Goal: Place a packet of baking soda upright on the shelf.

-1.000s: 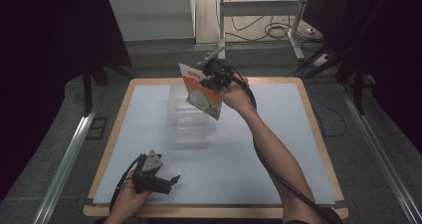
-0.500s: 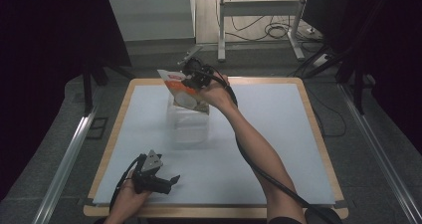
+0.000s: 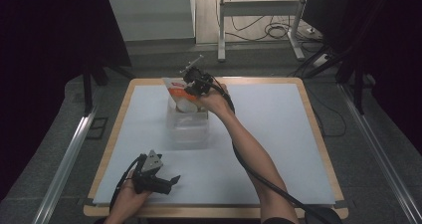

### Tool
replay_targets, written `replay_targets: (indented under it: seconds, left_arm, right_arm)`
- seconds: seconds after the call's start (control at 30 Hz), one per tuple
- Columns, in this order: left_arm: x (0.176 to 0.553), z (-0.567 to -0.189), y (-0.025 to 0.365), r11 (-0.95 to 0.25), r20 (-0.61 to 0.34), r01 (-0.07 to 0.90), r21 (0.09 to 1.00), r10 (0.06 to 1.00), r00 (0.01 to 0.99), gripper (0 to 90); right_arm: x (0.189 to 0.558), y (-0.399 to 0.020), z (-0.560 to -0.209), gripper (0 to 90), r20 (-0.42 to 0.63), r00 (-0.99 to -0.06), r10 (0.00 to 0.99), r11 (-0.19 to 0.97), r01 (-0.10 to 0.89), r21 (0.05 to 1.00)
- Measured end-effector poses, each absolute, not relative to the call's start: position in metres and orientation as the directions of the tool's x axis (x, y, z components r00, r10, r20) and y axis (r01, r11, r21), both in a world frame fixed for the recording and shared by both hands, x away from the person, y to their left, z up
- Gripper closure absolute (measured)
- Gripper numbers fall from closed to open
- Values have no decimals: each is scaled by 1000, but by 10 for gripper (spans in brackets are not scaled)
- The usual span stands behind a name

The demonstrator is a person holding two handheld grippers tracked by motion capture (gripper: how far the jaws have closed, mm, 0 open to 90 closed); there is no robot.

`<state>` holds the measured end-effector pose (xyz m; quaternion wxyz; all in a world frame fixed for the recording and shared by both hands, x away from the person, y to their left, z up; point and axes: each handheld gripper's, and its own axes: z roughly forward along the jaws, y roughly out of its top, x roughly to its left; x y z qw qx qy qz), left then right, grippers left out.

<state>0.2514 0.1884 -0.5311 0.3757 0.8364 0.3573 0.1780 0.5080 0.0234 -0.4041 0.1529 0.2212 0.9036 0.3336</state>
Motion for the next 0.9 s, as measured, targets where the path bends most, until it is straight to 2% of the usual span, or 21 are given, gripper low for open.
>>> replay_targets:
  seconds: [0.23, 0.37, 0.67, 0.9]
  left_arm:
    - [251, -531, 187, -469, 34, 461, 754, 728, 685, 23]
    - [252, -532, 188, -463, 29, 464, 755, 731, 682, 23]
    - [251, -532, 186, -470, 33, 462, 752, 727, 686, 23]
    - [252, -532, 186, -469, 33, 462, 752, 728, 685, 23]
  right_arm:
    - [508, 16, -406, 857, -131, -848, 513, 684, 312, 659]
    - [504, 14, -397, 783, -139, -845, 516, 670, 298, 680]
    - [496, 10, -383, 497, -162, -848, 505, 664, 261, 701]
    - [494, 8, -381, 374, -181, -846, 501, 675, 250, 694]
